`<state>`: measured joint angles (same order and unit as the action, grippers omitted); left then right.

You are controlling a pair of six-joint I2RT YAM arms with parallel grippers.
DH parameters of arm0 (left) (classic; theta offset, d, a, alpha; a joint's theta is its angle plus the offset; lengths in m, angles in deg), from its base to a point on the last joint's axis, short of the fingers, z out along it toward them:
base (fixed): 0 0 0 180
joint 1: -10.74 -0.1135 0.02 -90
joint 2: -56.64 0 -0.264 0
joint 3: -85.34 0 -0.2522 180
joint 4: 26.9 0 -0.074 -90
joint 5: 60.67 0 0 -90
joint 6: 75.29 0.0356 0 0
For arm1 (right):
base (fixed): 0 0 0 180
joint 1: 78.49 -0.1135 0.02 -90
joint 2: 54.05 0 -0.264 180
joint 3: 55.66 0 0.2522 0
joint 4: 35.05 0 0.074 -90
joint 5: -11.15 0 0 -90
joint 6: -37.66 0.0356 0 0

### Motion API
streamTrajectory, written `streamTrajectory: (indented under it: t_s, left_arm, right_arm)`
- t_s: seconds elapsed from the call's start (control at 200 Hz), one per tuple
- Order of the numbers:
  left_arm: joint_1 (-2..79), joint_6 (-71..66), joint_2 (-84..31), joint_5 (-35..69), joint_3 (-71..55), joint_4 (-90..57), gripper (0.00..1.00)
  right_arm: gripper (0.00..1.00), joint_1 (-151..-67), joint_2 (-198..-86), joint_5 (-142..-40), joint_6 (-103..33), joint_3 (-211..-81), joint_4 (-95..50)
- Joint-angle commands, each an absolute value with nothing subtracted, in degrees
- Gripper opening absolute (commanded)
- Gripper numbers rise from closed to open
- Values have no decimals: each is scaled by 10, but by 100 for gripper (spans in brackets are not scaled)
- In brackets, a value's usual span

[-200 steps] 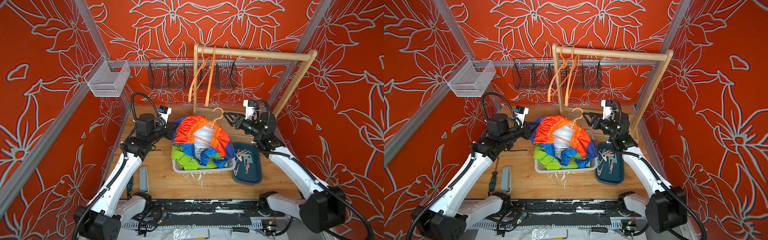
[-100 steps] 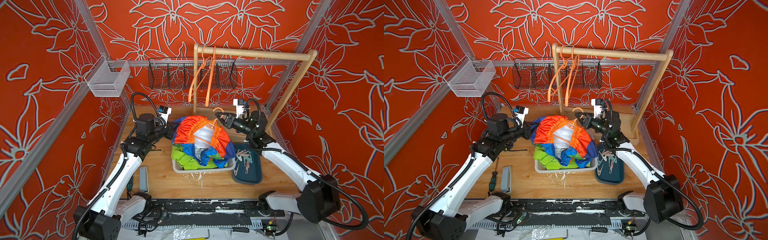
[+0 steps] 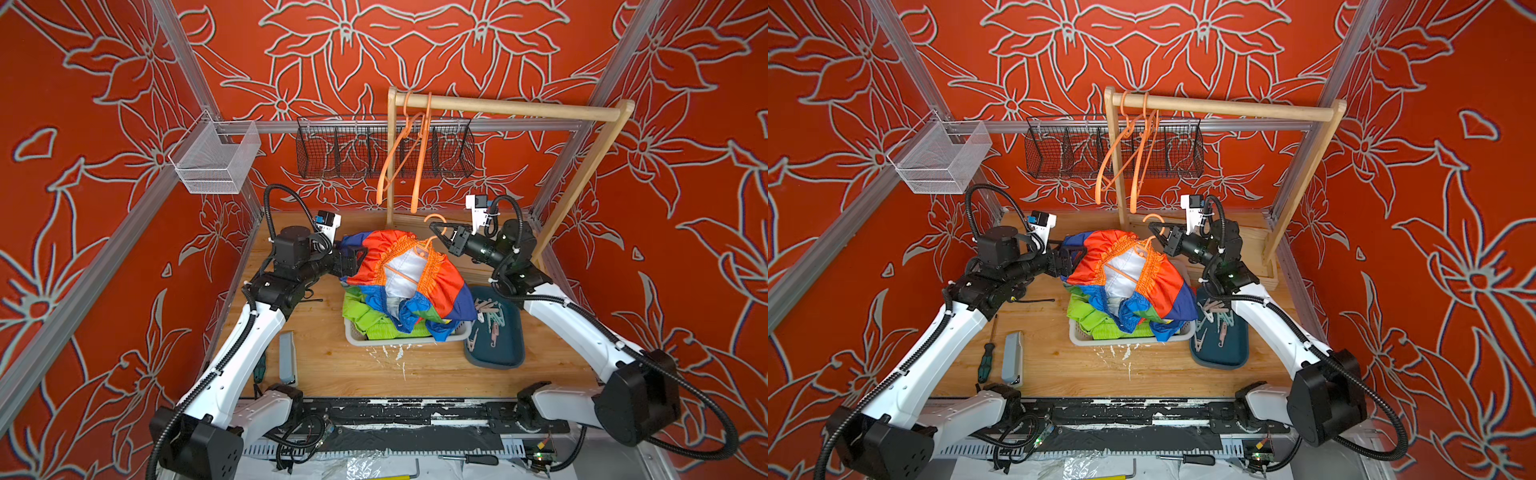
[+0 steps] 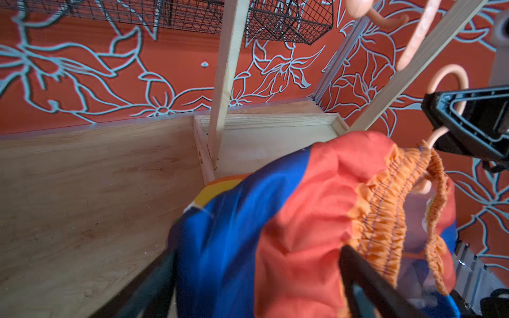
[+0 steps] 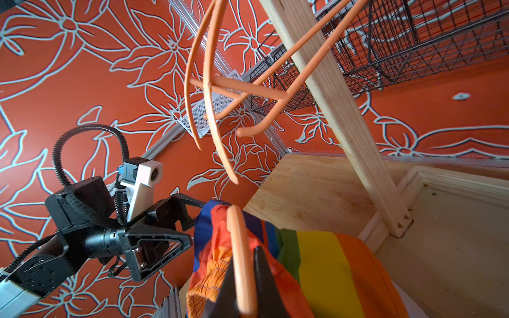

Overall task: Remove the clothespins securing shorts to the hanger
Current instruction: Remove the shorts from the hanger.

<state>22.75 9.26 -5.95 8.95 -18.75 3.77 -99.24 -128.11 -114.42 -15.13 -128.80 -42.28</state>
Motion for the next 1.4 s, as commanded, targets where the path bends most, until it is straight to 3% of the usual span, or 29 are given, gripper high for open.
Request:
streamTrajectory:
  t_s: [0.0,0.41,0.701,0.931,1.021,1.051,1.101,1.191,1.391]
  left_arm:
    - [238,114,-30,145,-154,54,97]
    - [484,209,-48,410,-132,82,97]
    - [521,230,-89,517,-165,15,97]
    - [523,231,-117,541,-163,-22,100]
    - [523,239,-132,554,-154,-27,83]
    - [523,243,-135,556,-151,-27,67]
    - [523,246,-142,559,-145,-26,28]
    - [523,247,-152,559,-133,-16,0]
    - [523,245,-141,563,-124,-10,0]
  right_arm:
    - [0,-993,-1291,-1135,-199,-1339,-387]
    - [0,-996,-1338,-1168,-178,-1383,-416]
    - [0,-1011,-1321,-1180,-174,-1386,-408]
    - [0,-1025,-1300,-1188,-163,-1368,-422]
    - [0,-1026,-1291,-1192,-162,-1358,-423]
    - [0,-1026,-1288,-1193,-162,-1356,-421]
    - [0,-1026,-1281,-1194,-165,-1351,-416]
    - [0,-1026,-1274,-1198,-173,-1349,-403]
    - [0,-1025,-1265,-1196,-205,-1335,-370]
